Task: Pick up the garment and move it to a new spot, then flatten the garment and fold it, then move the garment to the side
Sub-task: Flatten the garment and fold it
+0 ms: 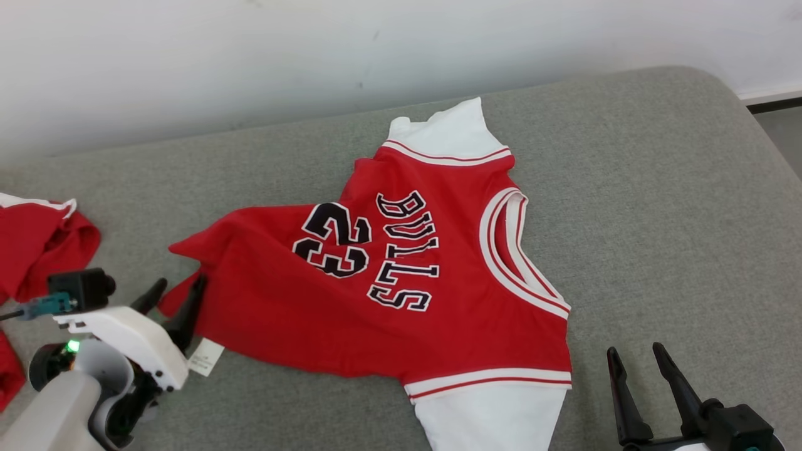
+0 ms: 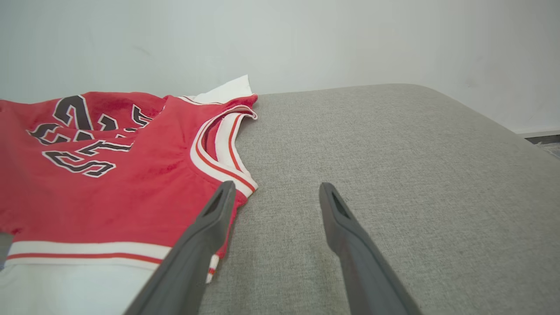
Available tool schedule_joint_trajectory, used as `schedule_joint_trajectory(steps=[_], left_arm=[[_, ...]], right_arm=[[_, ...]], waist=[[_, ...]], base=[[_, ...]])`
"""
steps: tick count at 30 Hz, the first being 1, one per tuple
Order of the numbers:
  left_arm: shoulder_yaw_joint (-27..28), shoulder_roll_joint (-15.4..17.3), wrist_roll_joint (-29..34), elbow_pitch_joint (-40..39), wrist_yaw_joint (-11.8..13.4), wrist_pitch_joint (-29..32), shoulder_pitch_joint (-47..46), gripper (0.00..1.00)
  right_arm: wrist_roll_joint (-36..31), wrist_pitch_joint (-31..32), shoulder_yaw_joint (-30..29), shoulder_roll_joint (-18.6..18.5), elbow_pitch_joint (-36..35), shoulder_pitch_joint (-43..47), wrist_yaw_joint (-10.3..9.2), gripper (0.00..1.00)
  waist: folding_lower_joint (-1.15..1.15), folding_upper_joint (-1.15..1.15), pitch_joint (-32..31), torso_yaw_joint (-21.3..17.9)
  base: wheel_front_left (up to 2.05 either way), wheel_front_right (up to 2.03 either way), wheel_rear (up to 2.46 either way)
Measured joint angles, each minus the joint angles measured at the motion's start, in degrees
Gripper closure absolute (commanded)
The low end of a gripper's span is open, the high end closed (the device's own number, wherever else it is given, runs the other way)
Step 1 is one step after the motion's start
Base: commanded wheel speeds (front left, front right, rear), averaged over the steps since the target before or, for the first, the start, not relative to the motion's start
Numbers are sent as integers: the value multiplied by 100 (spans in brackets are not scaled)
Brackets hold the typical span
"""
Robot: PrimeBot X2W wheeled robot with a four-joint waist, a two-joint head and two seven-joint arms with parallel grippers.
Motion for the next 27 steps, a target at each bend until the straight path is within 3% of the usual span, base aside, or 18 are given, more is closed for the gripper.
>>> schedule_joint_trajectory(steps=[8, 13, 20, 27], left_arm=[[-125, 54, -115, -73, -70, 279, 152, 0], [-144, 169, 68, 192, 118, 181, 26, 0], [-178, 312, 237, 541, 156, 75, -86, 0], [-307, 279, 163, 660, -38, 310, -97, 0]], right_arm=[[-40, 0, 47, 0, -18, -32, 0, 0], [-29, 0, 51, 0, -37, -67, 0, 0], [-7, 0, -4, 0, -55, -31, 0, 0], [0, 0, -3, 0, -49, -30, 0, 0]], waist=[[0, 0, 83, 13], [0, 0, 203, -104], [0, 0, 258, -187], [0, 0, 215, -137]], base=[[0, 0, 0], [0, 0, 0], [0, 0, 0], [0, 0, 0]])
